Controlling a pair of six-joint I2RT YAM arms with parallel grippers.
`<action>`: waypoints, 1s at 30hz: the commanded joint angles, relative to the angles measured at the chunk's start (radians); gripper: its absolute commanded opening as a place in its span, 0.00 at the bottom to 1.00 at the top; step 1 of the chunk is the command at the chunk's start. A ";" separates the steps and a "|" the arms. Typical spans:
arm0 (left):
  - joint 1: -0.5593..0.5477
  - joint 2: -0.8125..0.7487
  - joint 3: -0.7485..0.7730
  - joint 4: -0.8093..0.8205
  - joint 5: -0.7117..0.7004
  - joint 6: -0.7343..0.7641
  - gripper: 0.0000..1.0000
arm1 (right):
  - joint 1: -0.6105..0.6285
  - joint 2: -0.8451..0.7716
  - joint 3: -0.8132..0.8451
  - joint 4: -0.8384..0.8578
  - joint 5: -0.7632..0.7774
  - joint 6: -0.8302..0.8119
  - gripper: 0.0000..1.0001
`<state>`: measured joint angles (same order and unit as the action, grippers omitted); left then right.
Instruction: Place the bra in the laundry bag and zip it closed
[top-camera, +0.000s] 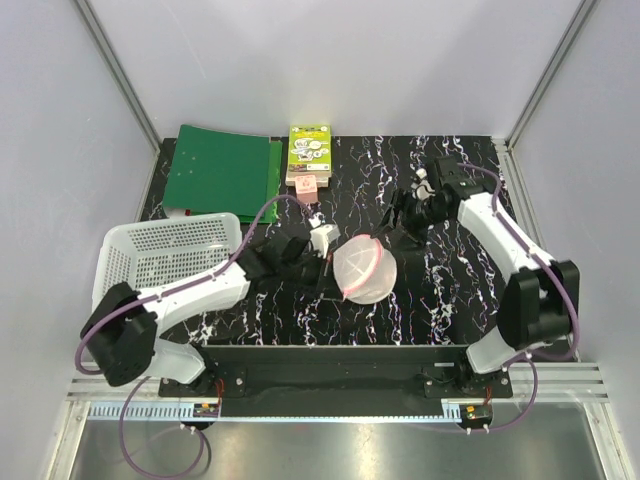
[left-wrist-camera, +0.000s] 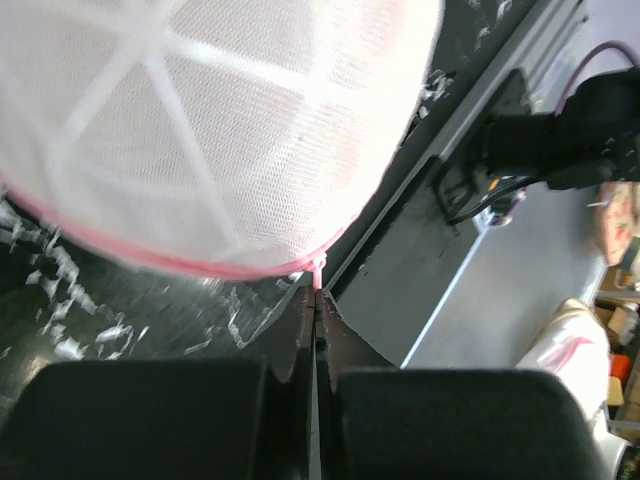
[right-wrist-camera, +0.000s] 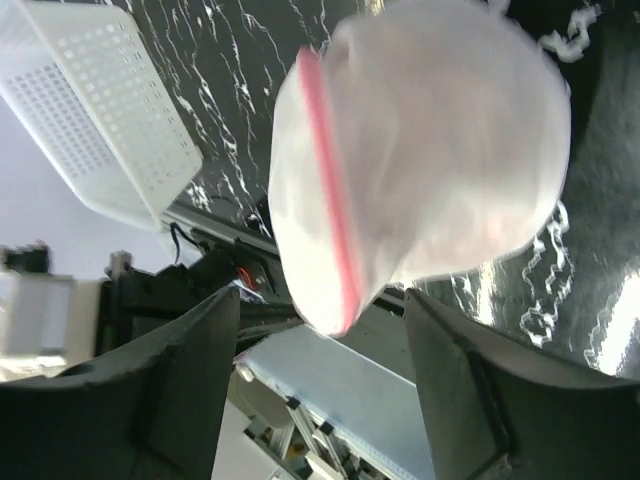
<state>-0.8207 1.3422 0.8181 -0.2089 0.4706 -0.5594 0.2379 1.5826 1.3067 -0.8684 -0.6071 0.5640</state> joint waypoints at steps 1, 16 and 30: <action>-0.015 0.084 0.151 0.088 0.065 -0.049 0.00 | 0.046 -0.221 -0.093 -0.066 0.087 0.077 0.76; -0.040 0.091 0.185 0.066 0.050 -0.050 0.00 | 0.169 -0.265 -0.342 0.341 0.113 0.429 0.30; 0.147 -0.025 -0.051 -0.068 -0.019 0.075 0.00 | -0.017 -0.141 -0.248 0.332 -0.345 0.103 0.00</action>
<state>-0.7376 1.3338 0.7776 -0.1623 0.4709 -0.5766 0.2386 1.3945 0.9695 -0.5884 -0.7658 0.8055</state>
